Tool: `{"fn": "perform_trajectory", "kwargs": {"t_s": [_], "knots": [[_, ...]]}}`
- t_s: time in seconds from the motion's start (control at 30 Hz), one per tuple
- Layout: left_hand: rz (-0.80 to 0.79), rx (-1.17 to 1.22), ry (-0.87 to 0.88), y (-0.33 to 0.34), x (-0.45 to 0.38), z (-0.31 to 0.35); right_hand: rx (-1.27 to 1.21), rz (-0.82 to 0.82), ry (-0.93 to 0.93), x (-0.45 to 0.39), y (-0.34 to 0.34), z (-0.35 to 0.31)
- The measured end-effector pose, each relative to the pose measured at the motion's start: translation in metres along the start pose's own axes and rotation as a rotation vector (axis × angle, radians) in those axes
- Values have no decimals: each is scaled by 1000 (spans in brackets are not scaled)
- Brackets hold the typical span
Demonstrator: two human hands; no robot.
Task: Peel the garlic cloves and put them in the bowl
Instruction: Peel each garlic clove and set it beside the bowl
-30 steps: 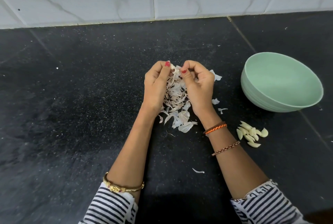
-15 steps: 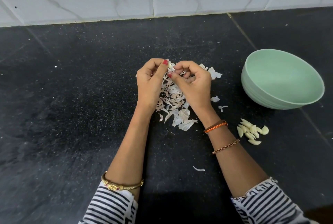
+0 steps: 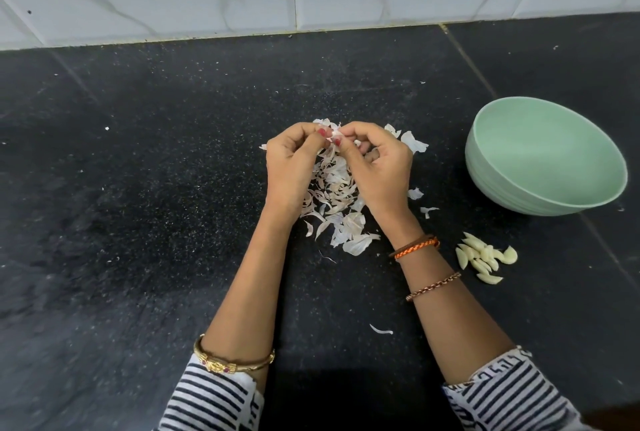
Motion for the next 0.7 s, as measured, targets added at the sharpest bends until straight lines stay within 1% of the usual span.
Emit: {"fn": "perform_trajectory", "kwargs": {"t_s": [0.1,0.2,0.27,0.37,0.47,0.57,0.7], "knots": [[29,-13,-26,-3,-1,-5,12,89,34,0,-3,0],[6,-21,-46,-6,-3,-8,13,157,109,-1,-6,1],[-11,-48,-29,-6,-4,-9,14,190,146,-2,-7,4],[-19,-150,6,-6,-3,-11,47,215,158,-3,-8,5],[-34,-285,43,-4,1,-10,115,214,117,-2,-8,3],[-6,-384,82,1,3,-10,176,254,81,0,-10,-2],[33,-531,173,6,8,-7,197,287,113,-2,-18,-7]]}}
Point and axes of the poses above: each hand's wrist, its own x-axis away from the middle knuckle, its own y-axis out of the palm, z = x × y, the point moved 3 cm from there along -x, towards the middle knuckle, and after that the axes turned 2 degrees about -y, right-handed, at the moved point
